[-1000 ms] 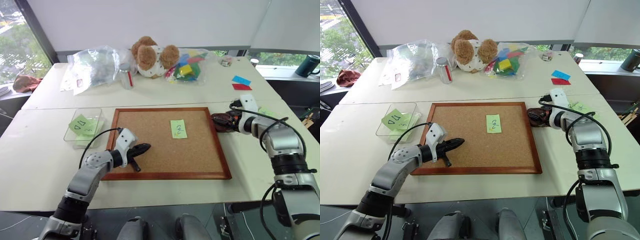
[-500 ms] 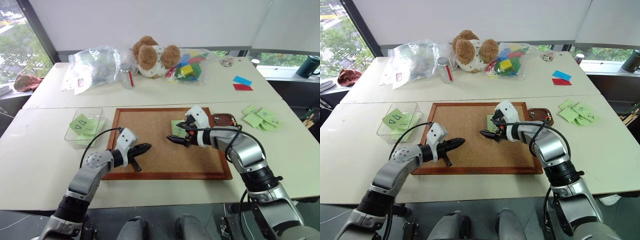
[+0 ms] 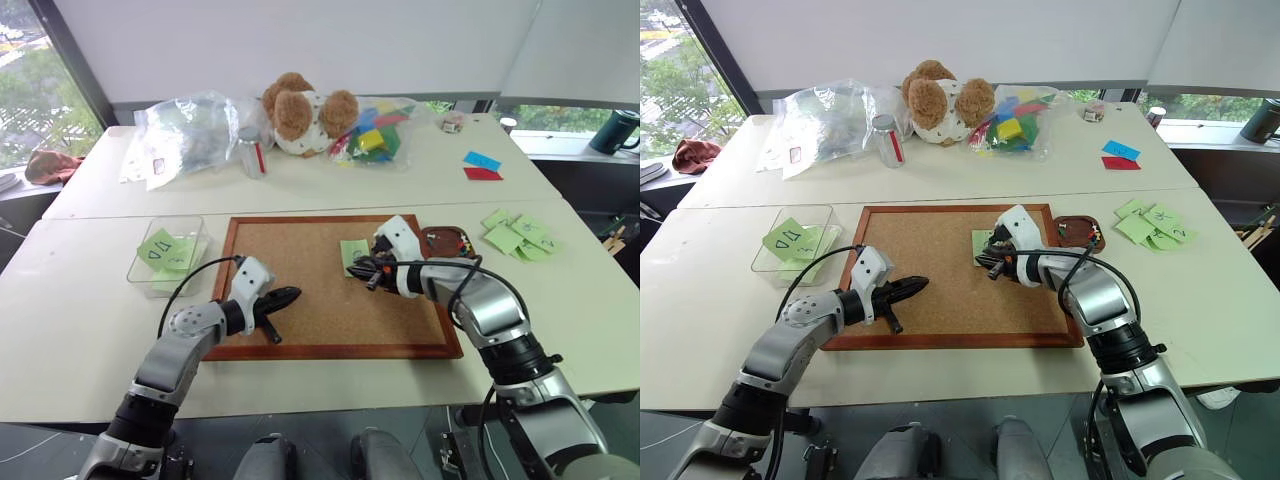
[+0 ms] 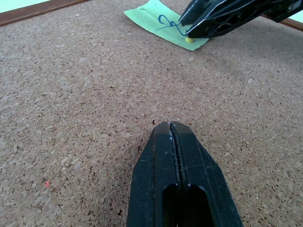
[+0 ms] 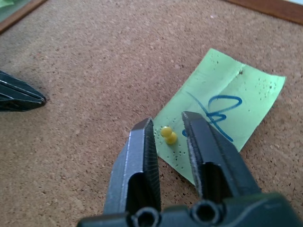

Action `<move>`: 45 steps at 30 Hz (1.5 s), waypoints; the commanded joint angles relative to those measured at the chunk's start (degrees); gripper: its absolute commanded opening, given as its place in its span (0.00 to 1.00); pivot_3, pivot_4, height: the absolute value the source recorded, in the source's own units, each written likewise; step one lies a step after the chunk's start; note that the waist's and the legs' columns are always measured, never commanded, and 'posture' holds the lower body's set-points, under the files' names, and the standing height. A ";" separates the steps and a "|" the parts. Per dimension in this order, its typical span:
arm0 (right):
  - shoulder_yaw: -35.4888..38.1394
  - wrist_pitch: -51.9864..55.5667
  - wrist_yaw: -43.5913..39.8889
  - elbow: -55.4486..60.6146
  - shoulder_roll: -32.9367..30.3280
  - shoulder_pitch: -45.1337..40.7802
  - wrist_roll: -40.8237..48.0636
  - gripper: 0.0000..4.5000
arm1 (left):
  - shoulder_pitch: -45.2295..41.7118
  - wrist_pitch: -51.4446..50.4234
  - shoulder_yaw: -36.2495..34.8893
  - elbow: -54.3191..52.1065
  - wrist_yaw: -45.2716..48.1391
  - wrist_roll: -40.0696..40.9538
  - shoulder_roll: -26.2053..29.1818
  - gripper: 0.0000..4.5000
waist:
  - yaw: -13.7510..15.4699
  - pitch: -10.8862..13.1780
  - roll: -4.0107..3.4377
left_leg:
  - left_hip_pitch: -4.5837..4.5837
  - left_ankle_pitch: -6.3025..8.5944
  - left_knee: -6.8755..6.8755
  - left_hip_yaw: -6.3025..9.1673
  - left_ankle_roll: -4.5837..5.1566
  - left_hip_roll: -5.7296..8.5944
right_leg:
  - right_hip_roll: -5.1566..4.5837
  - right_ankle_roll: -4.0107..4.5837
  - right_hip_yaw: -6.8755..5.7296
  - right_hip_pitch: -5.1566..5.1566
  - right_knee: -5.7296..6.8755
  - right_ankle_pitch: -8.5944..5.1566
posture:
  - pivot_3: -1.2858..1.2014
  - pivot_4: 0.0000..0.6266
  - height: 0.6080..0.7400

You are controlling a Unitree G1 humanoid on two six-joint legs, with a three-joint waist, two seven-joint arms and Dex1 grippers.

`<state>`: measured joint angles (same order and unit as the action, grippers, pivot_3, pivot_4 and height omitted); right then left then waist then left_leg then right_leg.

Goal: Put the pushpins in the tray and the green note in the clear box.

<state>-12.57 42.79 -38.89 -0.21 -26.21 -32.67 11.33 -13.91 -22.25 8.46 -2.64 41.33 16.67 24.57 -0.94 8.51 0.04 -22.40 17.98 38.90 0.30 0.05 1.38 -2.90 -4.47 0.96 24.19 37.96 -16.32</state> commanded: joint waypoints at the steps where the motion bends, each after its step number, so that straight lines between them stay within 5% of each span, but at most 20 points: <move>1: 0.59 -1.05 -0.18 1.27 -0.02 0.11 -0.23 0.21 | 2.18 -2.52 0.95 2.52 -0.42 -1.80 0.68 0.00 | -0.01 0.00 0.00 | 0.00 0.00 0.00 0.00 0.00 0.00 | 0.00 0.00 0.00 0.00 0.00 0.00 | 0.52 0.24 1.00; 6: 0.50 -1.04 -0.29 1.23 0.11 0.37 -0.19 0.21 | 2.11 -2.46 0.96 2.62 -0.43 -1.81 0.67 0.00 | -0.02 0.00 0.00 | 0.00 0.00 0.00 0.00 0.00 0.00 | 0.00 0.00 0.00 0.00 0.00 0.00 | 0.52 0.24 1.00; 10: 0.74 -0.96 -0.27 1.37 0.29 0.32 0.05 0.01 | 2.21 -2.46 0.93 2.54 -0.48 -1.79 0.67 0.00 | -0.02 0.00 0.00 | 0.00 0.00 0.00 0.00 0.00 0.00 | 0.00 0.00 0.00 0.00 0.00 0.00 | 0.52 0.24 1.00; 29: 4.29 7.72 -6.55 21.16 -7.91 -3.53 7.68 0.01 | 0.77 -5.38 -1.74 2.95 1.01 2.47 0.00 0.00 | 0.08 0.00 0.00 | -0.01 0.01 -0.05 0.01 0.01 0.00 | -0.01 0.00 0.00 0.02 -0.05 0.00 | 0.52 0.24 1.00; 33: 2.79 6.70 -9.04 23.80 -10.43 -3.51 8.22 0.00 | -4.53 -14.55 -9.57 1.51 2.77 14.20 -0.84 0.25 | 0.03 0.04 0.05 | -0.03 0.01 -0.04 0.01 0.01 -0.01 | -0.01 0.00 0.00 0.04 -0.04 0.00 | 0.52 0.24 1.00; 39: 0.99 4.24 -10.72 24.67 -11.75 -4.21 7.58 0.00 | -11.68 -24.22 -15.70 3.13 2.05 24.34 -3.53 0.94 | 0.43 0.12 0.18 | -0.16 0.01 0.00 0.03 0.01 0.01 | 0.00 0.00 -0.05 0.11 -0.07 0.00 | 0.52 0.24 1.00; 45: -1.25 1.69 -11.69 23.90 -11.51 -5.78 6.39 0.00 | -20.08 -34.08 -24.00 9.47 -5.66 36.63 -12.52 0.99 | 0.37 0.15 0.24 | -0.32 0.02 0.18 0.05 0.04 0.02 | 0.00 -0.02 -0.08 0.13 -0.17 0.01 | 0.52 0.24 1.00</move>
<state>-13.89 45.92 -50.21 22.32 -37.46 -36.58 18.16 -32.27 -54.60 -13.14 6.25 37.79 49.58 12.81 -0.57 8.67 0.28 -22.72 18.00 39.09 0.35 0.08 1.40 -2.90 -4.49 0.87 24.33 37.79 -16.31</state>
